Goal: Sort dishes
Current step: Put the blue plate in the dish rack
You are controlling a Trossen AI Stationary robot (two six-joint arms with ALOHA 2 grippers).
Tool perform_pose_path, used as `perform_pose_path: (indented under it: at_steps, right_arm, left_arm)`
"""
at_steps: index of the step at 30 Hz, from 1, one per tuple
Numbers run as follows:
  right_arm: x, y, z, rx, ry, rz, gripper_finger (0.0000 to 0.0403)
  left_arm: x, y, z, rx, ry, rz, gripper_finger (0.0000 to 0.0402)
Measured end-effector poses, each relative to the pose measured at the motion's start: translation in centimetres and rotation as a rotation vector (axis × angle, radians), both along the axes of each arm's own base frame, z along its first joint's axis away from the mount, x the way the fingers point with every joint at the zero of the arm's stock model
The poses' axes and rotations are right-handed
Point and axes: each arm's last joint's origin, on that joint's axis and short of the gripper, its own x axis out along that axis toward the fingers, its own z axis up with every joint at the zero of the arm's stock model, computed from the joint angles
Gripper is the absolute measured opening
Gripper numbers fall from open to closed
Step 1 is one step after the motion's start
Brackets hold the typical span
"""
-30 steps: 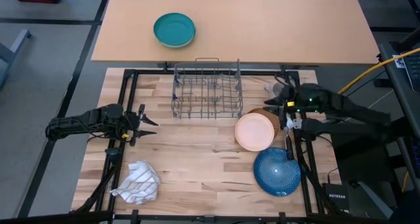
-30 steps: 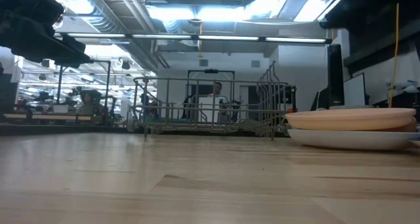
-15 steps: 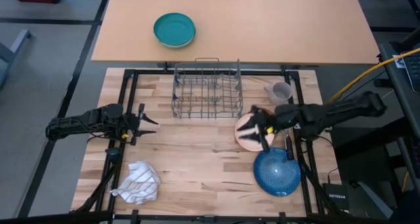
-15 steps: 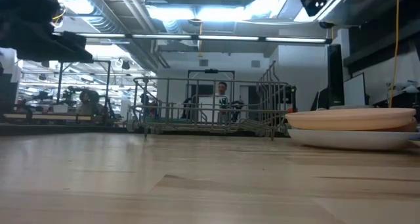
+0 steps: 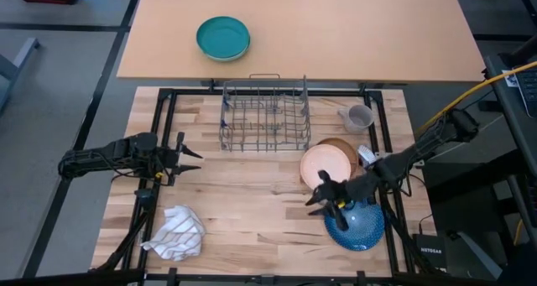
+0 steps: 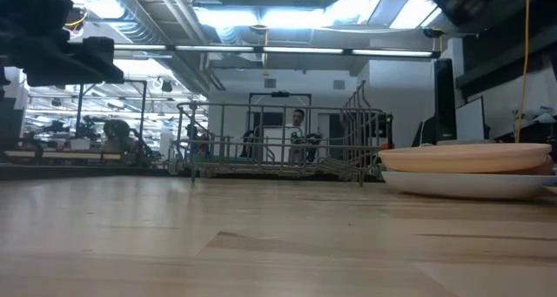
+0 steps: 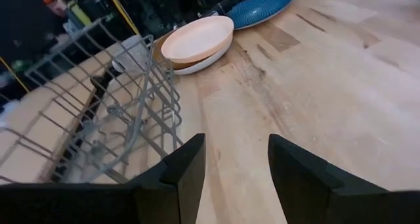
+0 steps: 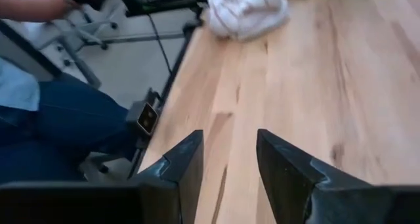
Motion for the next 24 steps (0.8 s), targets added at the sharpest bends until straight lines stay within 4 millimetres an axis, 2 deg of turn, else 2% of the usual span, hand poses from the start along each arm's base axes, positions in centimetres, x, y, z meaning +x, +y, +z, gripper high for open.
perform_pose_path:
  at_steps: [3,9,11,19,24]
  right_arm:
    - [-0.4,1.6,-1.2,0.012,0.060,-0.055,0.0144]
    - [-1.0,4.4,-3.9,0.126,0.203,-0.147,0.0144]
    - [-1.1,5.2,-4.7,0.171,0.255,-0.175,0.0144]
    - [-2.3,7.0,-6.3,0.366,0.499,-0.216,0.0144]
    - [-3.3,7.0,-6.1,0.382,0.787,-0.280,0.0144]
  left_arm:
    - [0.0,0.0,0.0,-0.113,0.000,0.035,0.0155]
    - [0.1,-0.1,0.3,-0.505,-0.013,0.127,0.0155]
    - [0.1,-0.1,0.3,-0.586,-0.016,0.151,0.0155]
    - [0.1,-0.1,0.4,-0.627,-0.028,0.160,0.0155]
    - [0.1,-0.1,0.5,-0.625,-0.036,0.162,0.0155]
